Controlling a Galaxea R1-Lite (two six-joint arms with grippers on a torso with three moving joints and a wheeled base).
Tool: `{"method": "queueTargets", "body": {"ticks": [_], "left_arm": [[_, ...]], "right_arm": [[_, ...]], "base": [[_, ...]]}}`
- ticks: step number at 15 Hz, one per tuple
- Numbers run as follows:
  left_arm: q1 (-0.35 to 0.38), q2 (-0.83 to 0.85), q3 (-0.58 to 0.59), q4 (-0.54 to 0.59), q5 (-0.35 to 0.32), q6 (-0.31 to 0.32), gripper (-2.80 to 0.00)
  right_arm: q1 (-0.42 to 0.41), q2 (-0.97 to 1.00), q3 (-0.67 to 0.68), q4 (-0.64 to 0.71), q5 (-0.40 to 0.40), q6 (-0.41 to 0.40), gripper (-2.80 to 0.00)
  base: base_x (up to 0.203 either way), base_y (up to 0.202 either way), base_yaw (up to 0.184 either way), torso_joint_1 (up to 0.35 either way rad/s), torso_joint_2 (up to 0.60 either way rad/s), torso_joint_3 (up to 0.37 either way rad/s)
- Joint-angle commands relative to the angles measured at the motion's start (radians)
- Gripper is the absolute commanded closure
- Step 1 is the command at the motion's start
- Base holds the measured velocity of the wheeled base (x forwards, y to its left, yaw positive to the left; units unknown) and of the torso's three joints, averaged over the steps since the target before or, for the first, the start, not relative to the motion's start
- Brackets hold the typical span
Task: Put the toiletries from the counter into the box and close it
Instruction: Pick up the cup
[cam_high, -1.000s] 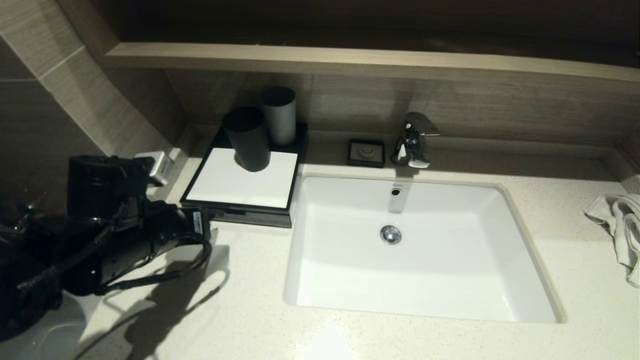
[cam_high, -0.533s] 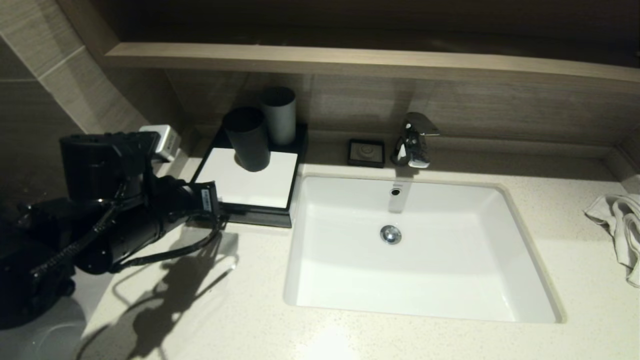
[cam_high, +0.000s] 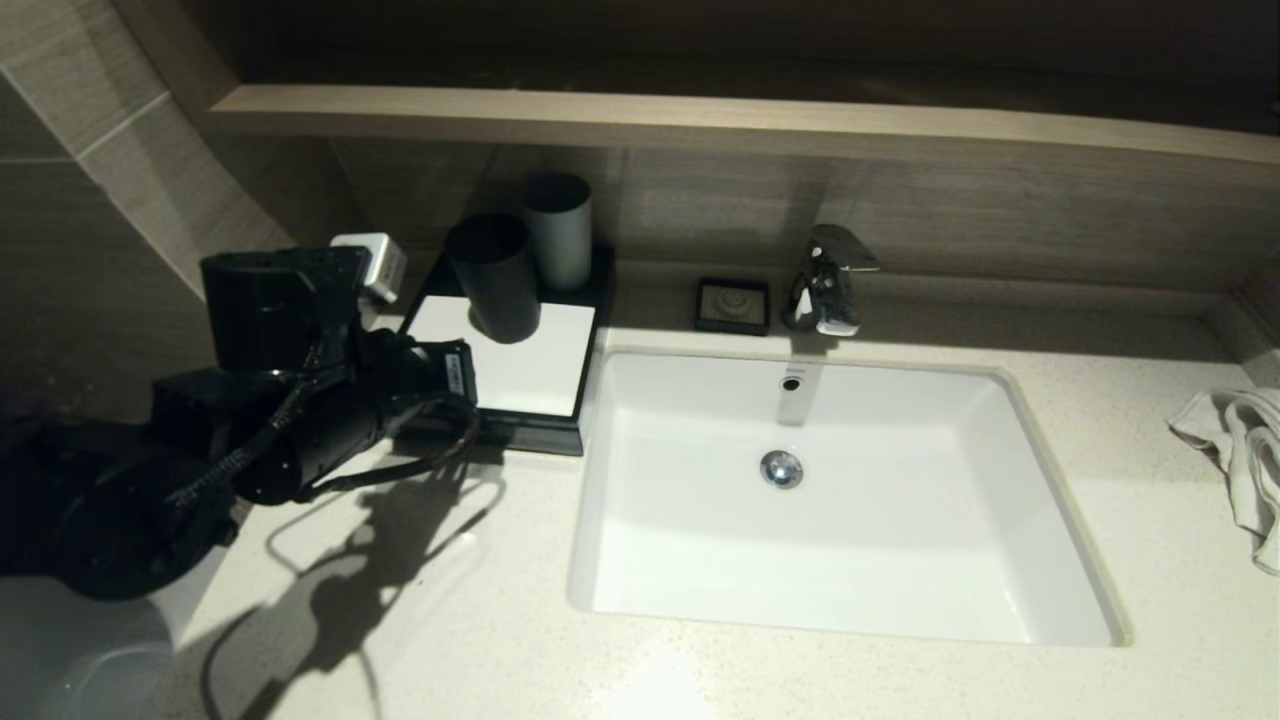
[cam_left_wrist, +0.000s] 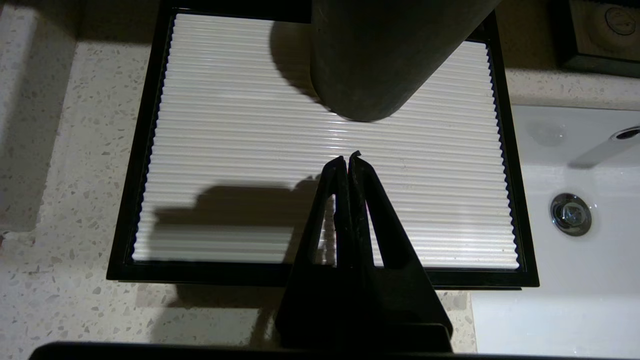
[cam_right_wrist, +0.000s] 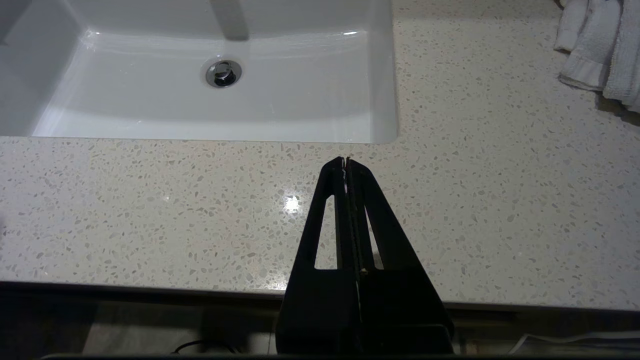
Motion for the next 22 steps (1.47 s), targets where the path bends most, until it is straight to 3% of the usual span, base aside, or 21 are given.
{"method": "queueTargets", "body": {"ticks": [1,4,5,6,13,17,22], "left_arm": [[-0.001,0.034,-0.022,-0.005,0.000,-0.001,0.00],[-0.002,0.047,-0.028,-0.035,0.000,-0.001,0.00],[-0.005,0.049,-0.030,-0.046,0.000,-0.002,-1.69],[-0.009,0.051,-0.033,-0.052,0.001,-0.002,-2.80],[-0.009,0.134,-0.080,-0.054,0.004,0.000,-2.80],[-0.008,0.181,-0.116,-0.172,0.007,0.001,-2.80],[-0.008,0.196,-0.140,-0.184,0.007,0.004,-2.80]], "right_arm": [[0.000,0.002,0.000,0.000,0.000,0.001,0.00],[0.000,0.000,0.000,0.000,0.000,0.001,0.00],[0.000,0.000,0.000,0.000,0.000,0.001,0.00],[0.000,0.000,0.000,0.000,0.000,0.001,0.00],[0.000,0.000,0.000,0.000,0.000,0.001,0.00],[0.000,0.000,0.000,0.000,0.000,0.001,0.00],[0.000,0.000,0.000,0.000,0.000,-0.001,0.00]], "base": [[0.000,0.000,0.000,0.000,0.00,0.000],[0.000,0.000,0.000,0.000,0.00,0.000],[0.000,0.000,0.000,0.000,0.00,0.000],[0.000,0.000,0.000,0.000,0.00,0.000],[0.000,0.000,0.000,0.000,0.00,0.000],[0.000,0.000,0.000,0.000,0.00,0.000],[0.000,0.000,0.000,0.000,0.00,0.000]]}}
